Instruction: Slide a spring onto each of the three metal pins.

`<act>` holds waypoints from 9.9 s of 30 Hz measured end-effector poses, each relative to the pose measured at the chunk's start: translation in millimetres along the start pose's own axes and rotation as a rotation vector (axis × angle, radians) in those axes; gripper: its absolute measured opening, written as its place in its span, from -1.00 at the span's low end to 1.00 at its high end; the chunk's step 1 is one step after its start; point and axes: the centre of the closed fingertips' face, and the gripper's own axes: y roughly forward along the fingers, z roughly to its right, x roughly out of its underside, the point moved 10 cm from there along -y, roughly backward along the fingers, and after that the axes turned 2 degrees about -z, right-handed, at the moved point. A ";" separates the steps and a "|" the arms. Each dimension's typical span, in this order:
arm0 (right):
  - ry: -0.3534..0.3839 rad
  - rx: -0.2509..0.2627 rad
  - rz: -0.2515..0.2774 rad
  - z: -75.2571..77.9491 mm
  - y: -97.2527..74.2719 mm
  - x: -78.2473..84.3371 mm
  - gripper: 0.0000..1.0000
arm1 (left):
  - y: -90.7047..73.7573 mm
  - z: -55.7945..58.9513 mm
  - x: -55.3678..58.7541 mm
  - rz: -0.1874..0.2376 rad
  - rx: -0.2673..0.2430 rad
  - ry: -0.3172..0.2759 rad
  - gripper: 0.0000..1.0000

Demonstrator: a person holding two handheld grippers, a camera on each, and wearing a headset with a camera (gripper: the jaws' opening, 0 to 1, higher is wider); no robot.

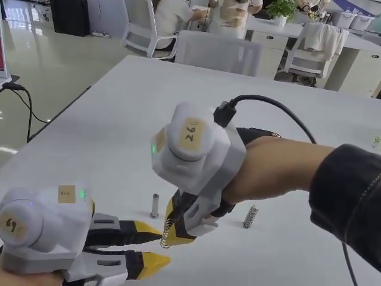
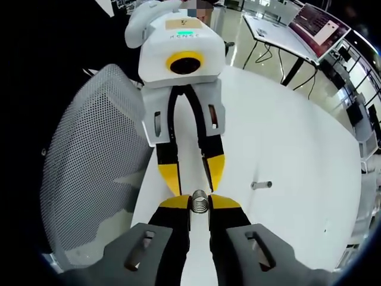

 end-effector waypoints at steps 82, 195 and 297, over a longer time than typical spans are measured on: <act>0.039 0.154 -0.025 92.6 15.1 6.8 -0.83 | -22.0 -13.4 23.5 0.125 -0.185 -0.020 -0.08; 0.161 0.058 -0.076 97.2 78.3 36.9 -0.54 | -24.0 -20.2 32.3 0.067 -0.228 -0.019 0.27; 0.682 0.416 0.297 3.0 11.3 197.1 0.54 | -7.7 -18.3 16.0 0.037 -0.209 -0.029 0.48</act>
